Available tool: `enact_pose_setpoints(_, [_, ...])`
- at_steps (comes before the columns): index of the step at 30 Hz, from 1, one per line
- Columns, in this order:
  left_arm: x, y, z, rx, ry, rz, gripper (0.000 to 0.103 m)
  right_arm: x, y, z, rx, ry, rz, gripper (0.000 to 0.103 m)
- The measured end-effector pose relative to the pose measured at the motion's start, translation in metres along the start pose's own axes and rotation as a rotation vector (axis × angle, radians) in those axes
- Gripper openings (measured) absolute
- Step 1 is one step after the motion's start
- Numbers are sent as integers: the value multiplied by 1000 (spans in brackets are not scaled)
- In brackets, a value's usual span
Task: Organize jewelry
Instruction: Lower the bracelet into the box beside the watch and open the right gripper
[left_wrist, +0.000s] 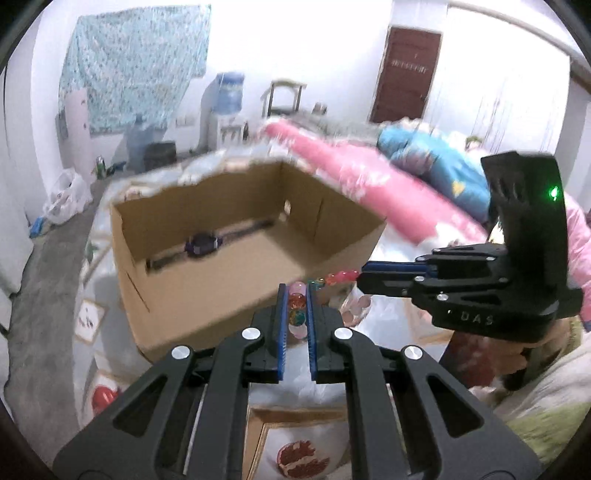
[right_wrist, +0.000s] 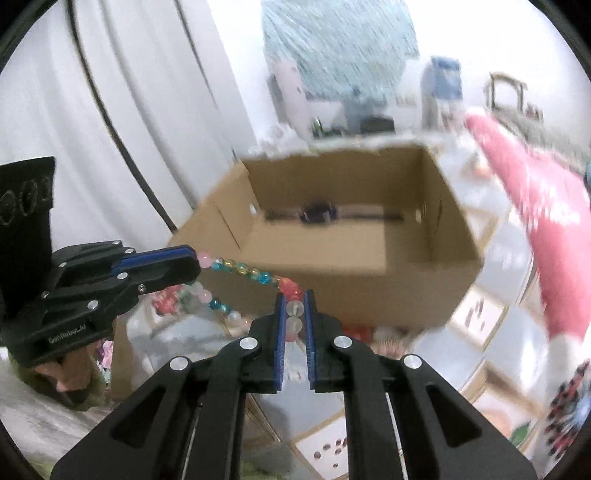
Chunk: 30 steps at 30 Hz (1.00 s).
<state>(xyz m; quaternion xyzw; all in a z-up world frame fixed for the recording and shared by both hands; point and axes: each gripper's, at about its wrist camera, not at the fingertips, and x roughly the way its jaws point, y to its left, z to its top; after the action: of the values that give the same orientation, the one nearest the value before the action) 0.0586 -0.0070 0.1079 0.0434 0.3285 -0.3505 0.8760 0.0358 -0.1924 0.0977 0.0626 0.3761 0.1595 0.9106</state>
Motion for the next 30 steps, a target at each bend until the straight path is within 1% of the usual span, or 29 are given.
enact_pose_setpoints(2, [-13, 2, 13, 8, -49, 5, 8, -3, 9, 18, -48, -41, 7, 10])
enact_pose_setpoints(4, [-20, 6, 25, 25, -91, 38, 9, 2, 13, 37, -86, -68, 10, 10])
enact_pose_setpoints(7, [-17, 15, 38, 43, -105, 109, 9, 24, 9, 61, -81, -51, 47, 10])
enact_pose_setpoints(9, [-1, 31, 47, 27, -76, 150, 9, 55, 0, 80, -49, 15, 99, 10])
enact_pose_setpoints(10, [10, 40, 50, 14, -47, 173, 9, 68, -3, 86, -34, 45, 114, 10])
enact_pose_setpoints(11, [20, 47, 53, 2, -18, 181, 9, 90, -8, 95, -16, 105, 130, 10])
enact_pose_setpoints(13, [40, 62, 56, -21, 32, 196, 8, 116, -12, 102, 7, 173, 151, 10])
enact_pose_setpoints(14, [52, 68, 56, -28, 68, 206, 9, 134, -15, 105, 22, 228, 160, 10])
enact_pose_setpoints(16, [70, 79, 54, -37, 118, 224, 9, 162, -18, 107, 48, 306, 151, 10])
enact_pose_setpoints(19, [95, 89, 46, -41, 203, 291, 9, 190, -21, 107, 70, 390, 145, 10])
enact_pose_setpoints(21, [99, 95, 42, -55, 221, 299, 10, 197, -23, 106, 85, 409, 152, 10])
enact_pose_setpoints(22, [98, 97, 41, -63, 222, 296, 16, 197, -25, 107, 97, 406, 154, 10])
enact_pose_setpoints(23, [96, 96, 39, -71, 219, 294, 25, 197, -29, 108, 111, 400, 157, 10])
enact_pose_setpoints(25, [90, 97, 39, -81, 197, 288, 32, 191, -34, 107, 130, 379, 170, 11])
enact_pose_setpoints(27, [84, 94, 39, -78, 185, 294, 36, 182, -36, 105, 143, 358, 176, 11])
enact_pose_setpoints(29, [78, 92, 40, -80, 169, 301, 45, 171, -38, 105, 154, 329, 183, 11])
enact_pose_setpoints(30, [75, 90, 40, -82, 160, 300, 47, 166, -41, 106, 159, 318, 185, 11])
